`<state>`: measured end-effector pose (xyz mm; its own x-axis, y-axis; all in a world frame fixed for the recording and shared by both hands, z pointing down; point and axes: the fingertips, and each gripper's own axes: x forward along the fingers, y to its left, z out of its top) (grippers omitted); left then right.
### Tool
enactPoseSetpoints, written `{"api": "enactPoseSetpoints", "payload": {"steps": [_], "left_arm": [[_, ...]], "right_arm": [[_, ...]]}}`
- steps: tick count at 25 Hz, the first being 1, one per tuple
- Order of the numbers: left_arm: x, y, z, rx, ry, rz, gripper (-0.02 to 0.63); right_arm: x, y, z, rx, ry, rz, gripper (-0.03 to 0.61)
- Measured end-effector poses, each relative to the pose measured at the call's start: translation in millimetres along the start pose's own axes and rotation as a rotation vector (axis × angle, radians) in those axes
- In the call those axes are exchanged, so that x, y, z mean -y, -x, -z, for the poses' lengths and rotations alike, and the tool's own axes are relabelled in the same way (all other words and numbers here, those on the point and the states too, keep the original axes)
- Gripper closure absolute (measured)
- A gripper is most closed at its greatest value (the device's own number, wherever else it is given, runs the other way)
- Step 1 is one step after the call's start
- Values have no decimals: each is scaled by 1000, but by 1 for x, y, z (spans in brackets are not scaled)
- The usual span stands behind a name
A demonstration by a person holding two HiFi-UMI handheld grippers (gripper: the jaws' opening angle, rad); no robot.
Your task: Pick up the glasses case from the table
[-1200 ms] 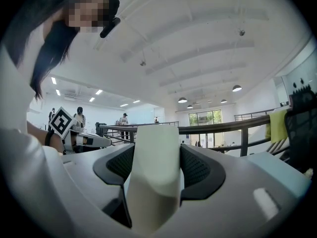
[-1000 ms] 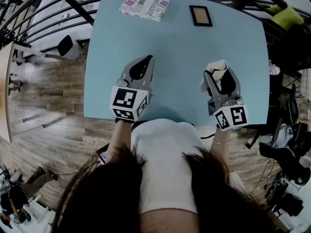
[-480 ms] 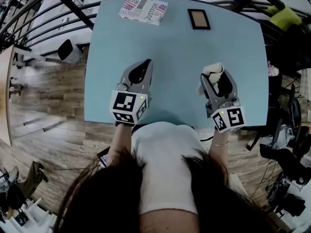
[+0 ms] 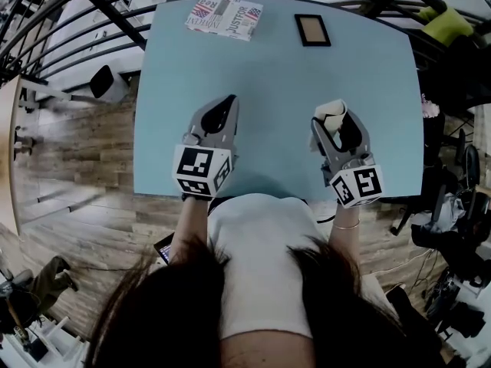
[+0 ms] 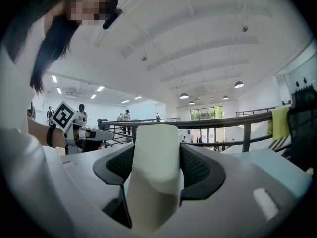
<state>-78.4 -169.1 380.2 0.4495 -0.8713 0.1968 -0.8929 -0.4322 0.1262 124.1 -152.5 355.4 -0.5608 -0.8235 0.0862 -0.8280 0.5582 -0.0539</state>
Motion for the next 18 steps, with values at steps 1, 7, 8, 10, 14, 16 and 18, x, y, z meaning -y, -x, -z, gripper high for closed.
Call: {"api": "enactPoseSetpoints", "payload": {"steps": [1,7,8,10,14,16,18], "left_arm": [[-1,0,0,0,1,0,557],[-2,1,2,-2,4,4,557],[-3,1,2,-2,4,4,557],[-3,1,3,-2,6,6,557],[-7,3,4,-1,10,4,557],[-9,4,5,-3,12,2,557],[-11,5,5,-4,15,0,557]], "right_arm": [[-1,0,0,-2,1,-1,293],[-3,-1,1,-6,6,-2,293],[-3,-1,2,-5,5,-2,293],[-3,-1,3,-5,5,-1,293],[-6,-2,3,-4,7,4,293],[-6,-3,3,-4,7,5,293],[-7,-5,3,-6,9,5,293]]}}
